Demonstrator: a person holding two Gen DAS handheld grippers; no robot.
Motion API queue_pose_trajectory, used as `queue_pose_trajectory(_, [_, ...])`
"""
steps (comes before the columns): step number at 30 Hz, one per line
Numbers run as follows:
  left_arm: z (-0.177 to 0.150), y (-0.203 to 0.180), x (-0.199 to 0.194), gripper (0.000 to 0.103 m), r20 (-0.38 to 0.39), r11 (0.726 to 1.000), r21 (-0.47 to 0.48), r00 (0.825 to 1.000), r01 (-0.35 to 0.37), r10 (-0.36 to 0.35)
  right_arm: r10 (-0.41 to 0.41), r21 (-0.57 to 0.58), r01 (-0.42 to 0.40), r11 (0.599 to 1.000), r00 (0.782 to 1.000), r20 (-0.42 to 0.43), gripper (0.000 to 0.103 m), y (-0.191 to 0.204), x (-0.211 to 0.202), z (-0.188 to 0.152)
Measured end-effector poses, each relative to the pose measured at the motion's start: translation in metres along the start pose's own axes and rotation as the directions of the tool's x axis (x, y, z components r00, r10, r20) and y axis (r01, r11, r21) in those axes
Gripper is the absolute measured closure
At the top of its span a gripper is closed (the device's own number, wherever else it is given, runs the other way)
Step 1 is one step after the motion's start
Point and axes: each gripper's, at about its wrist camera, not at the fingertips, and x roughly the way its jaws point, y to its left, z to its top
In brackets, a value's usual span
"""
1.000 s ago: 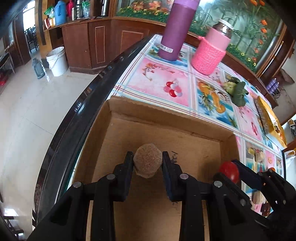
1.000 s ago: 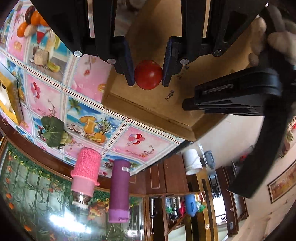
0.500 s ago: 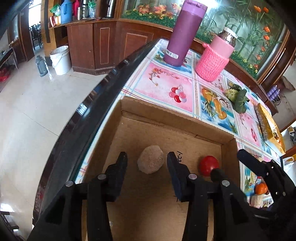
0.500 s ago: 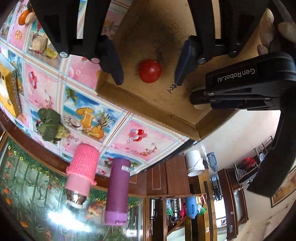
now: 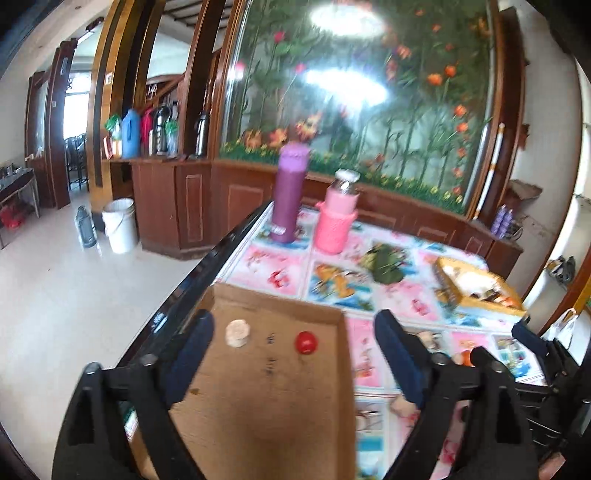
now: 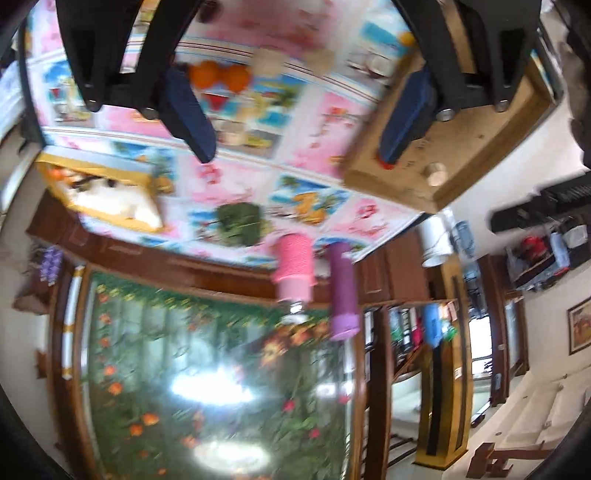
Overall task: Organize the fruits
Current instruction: 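Withdraw both tools from the tray back toward the fruit pile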
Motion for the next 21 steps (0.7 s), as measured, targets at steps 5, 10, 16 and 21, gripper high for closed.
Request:
queue_pose_trajectory(5, [-0.016, -0.028, -0.006, 0.004, -0.061, 0.995, -0.038, 0.994, 0.093, -0.095, -0.094, 0.099, 0.103, 0.99, 0.991, -0.092, 0.008, -0.074, -0.036, -0.028])
queue_pose_trajectory(10, [-0.046, -0.05, 0.017, 0.004, -0.185, 0.99, -0.051, 0.973, 0.134, -0.141, -0.128, 0.219, 0.164, 0.962, 0.977, -0.169, 0.008, -0.136, -0.059, -0.06])
queue_pose_trajectory(16, [-0.077, -0.079, 0.039, 0.005, -0.281, 0.984, -0.013, 0.944, 0.176, -0.173, -0.114, 0.241, 0.172, 0.955, 0.965, -0.236, 0.01, -0.164, -0.063, -0.098])
queue_pose_trajectory(21, [-0.088, -0.085, 0.057, 0.005, -0.31, 0.987, 0.028, 0.94, 0.161, -0.144, -0.025, 0.218, 0.086, 0.972, 0.963, -0.267, 0.014, -0.142, -0.041, -0.11])
